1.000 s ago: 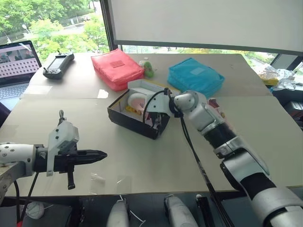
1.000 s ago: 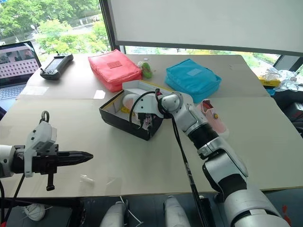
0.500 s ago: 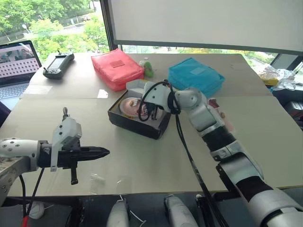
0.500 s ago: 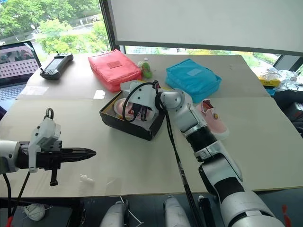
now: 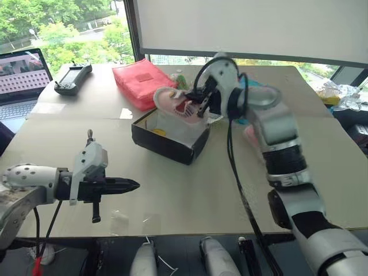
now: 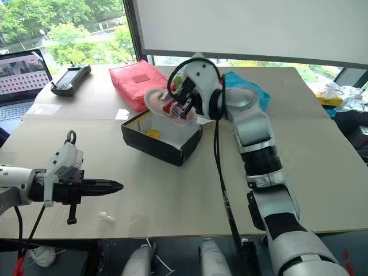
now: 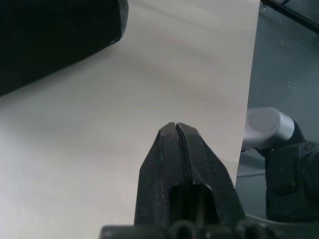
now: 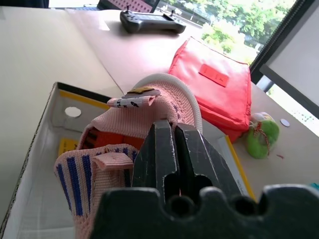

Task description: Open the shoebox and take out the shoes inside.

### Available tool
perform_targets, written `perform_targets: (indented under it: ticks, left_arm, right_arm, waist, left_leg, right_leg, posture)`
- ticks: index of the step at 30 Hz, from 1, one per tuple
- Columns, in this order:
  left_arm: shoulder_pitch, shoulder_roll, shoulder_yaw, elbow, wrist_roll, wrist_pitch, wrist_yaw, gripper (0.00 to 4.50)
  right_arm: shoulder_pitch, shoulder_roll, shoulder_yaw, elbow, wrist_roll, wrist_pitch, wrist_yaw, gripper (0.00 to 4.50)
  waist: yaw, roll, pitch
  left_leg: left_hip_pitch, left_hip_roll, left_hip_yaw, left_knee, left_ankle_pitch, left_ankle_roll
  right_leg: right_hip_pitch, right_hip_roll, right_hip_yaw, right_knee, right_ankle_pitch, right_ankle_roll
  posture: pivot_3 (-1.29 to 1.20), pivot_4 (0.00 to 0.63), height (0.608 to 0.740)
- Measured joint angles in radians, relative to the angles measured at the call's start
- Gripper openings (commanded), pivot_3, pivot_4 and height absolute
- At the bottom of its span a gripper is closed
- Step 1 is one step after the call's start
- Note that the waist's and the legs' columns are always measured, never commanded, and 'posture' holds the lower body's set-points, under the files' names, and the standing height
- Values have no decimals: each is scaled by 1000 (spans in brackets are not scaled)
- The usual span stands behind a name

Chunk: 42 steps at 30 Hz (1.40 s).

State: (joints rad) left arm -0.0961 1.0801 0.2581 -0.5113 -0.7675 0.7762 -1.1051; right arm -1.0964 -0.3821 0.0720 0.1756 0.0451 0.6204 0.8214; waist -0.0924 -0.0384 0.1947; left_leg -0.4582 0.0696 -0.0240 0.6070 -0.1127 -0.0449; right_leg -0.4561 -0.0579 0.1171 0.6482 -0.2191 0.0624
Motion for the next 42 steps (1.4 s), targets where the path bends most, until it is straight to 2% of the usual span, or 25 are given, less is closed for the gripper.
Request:
perform_targets:
  ticks: [9,14,19,21,27,32,40,41,42]
  left_arm:
    - [-101,-15,-99,90,41,-40,-44,0]
    - [-138,-29,-161,135,65,-58,-75,0]
    - [-153,-33,-176,143,83,-78,-91,0]
    - [-153,-33,-176,146,86,-80,-101,0]
    - [-154,-33,-181,158,101,-89,-126,0]
    - [-155,-33,-184,164,107,-96,-132,0]
    - [-139,-41,-152,166,107,-96,-100,0]
    - [-137,-59,-135,169,102,-95,-80,0]
    - [-136,-85,-113,176,97,-96,-59,0]
  right_arm:
    - [-3,-266,-102,32,18,71,-5,17]
    - [45,-428,-190,145,16,58,-43,17]
    - [230,-483,-212,294,13,-98,-38,17]
    - [255,-473,-245,379,28,-133,-42,17]
    - [286,-474,-270,604,22,-402,-88,17]
    - [323,-489,-240,717,-31,-536,-128,1335]
    - [320,-620,-204,777,-103,-658,-144,4155]
    - [318,-624,-209,770,-96,-658,-134,4421]
    - [319,-624,-213,761,-85,-657,-122,4421]
  waist:
    - [1,0,0]
    - [6,0,0]
    - [2,0,0]
    - [-5,2,1]
    - [-14,3,2]
    - [-14,3,2]
    - [-22,3,2]
    - [-25,3,2]
    - [-27,3,2]
  left_leg:
    - [0,0,1,-1,0,0]
    - [0,-1,2,0,0,0]
    - [0,-1,3,1,0,0]
    - [0,-2,3,1,0,1]
    - [3,-2,3,1,1,1]
    - [3,-2,3,1,1,1]
    - [7,-2,3,1,1,1]
    - [10,-2,3,1,1,1]
    - [14,-2,4,1,0,1]
  right_leg:
    - [-1,0,1,-1,-1,0]
    - [0,-1,2,-1,-1,1]
    - [1,0,4,-1,-1,2]
    - [0,-1,6,-1,0,3]
    - [2,0,7,-1,1,4]
    - [2,0,7,-1,0,4]
    - [7,0,7,-1,0,4]
    - [10,-1,7,-1,0,4]
    - [14,-1,7,-2,0,4]
  posture:
    - [0,150,725]
    - [0,150,725]
    - [0,150,725]
    - [0,150,725]
    - [0,150,725]
    - [0,150,725]
    - [0,150,725]
    - [0,150,725]
    - [0,150,725]
